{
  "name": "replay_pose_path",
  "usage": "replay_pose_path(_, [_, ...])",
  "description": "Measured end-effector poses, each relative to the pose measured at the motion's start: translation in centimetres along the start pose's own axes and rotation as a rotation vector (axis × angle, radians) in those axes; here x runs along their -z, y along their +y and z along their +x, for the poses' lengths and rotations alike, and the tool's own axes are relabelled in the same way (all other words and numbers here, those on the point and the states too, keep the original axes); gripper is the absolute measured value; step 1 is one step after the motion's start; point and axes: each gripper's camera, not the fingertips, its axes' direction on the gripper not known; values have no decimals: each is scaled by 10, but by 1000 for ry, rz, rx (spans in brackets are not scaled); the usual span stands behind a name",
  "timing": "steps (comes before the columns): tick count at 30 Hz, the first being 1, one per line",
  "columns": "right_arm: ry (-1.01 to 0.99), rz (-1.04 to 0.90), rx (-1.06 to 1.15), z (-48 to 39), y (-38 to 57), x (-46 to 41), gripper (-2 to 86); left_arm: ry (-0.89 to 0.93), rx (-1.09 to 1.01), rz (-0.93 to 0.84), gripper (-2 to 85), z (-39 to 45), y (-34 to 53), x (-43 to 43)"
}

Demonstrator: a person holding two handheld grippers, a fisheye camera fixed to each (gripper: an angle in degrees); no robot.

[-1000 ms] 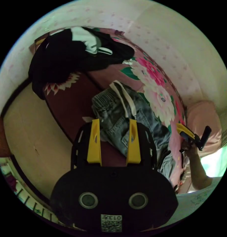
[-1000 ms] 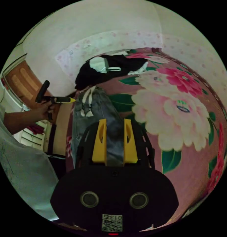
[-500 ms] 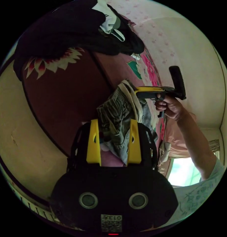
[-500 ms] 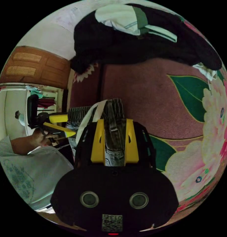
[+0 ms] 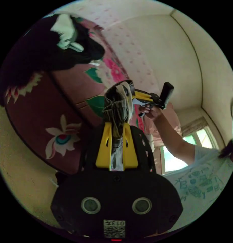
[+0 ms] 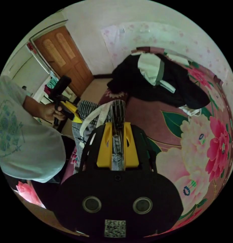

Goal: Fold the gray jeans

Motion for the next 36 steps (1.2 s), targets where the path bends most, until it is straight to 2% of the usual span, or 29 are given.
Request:
replay_pose_path(3, [70, 139, 25, -39, 74, 74, 74, 4, -229, -17, 72, 99, 23, -19])
replay_pose_path(7, [208, 191, -24, -96, 177, 141, 74, -10, -457, -83, 73, 210, 65, -72])
replay_pose_path(9, [298, 190, -89, -135, 251, 167, 73, -13, -607, -174, 73, 275, 102, -122])
replay_pose_path(16, [416, 82, -408, -200, 453, 160, 72, -148, -887, -428, 75, 399, 212, -287])
replay_pose_path(21, [479, 25, -649, -227, 570, 127, 65, -314, -1209, -670, 88, 469, 306, -409])
replay_pose_path(23, [421, 27, -768, -229, 605, 126, 39, -368, -1280, -721, 92, 486, 332, -435])
replay_pose_path(26, [310, 39, -912, -244, 659, 142, 66, -428, -1344, -720, 97, 517, 355, -457])
replay_pose_path(28, [260, 175, -1009, -261, 695, 166, 111, -449, -1371, -730, 100, 537, 362, -467])
replay_pose_path(30, [159, 448, -1158, -283, 739, 195, 145, -444, -1423, -758, 102, 561, 370, -479])
replay_pose_path(32, [149, 546, -1161, -297, 746, 206, 169, -460, -1474, -765, 102, 576, 377, -488])
replay_pose_path(34, [155, 507, -1190, -299, 737, 202, 180, -478, -1502, -772, 100, 591, 382, -496])
replay_pose_path(36, [202, 348, -1251, -292, 723, 182, 134, -472, -1507, -796, 88, 610, 383, -504])
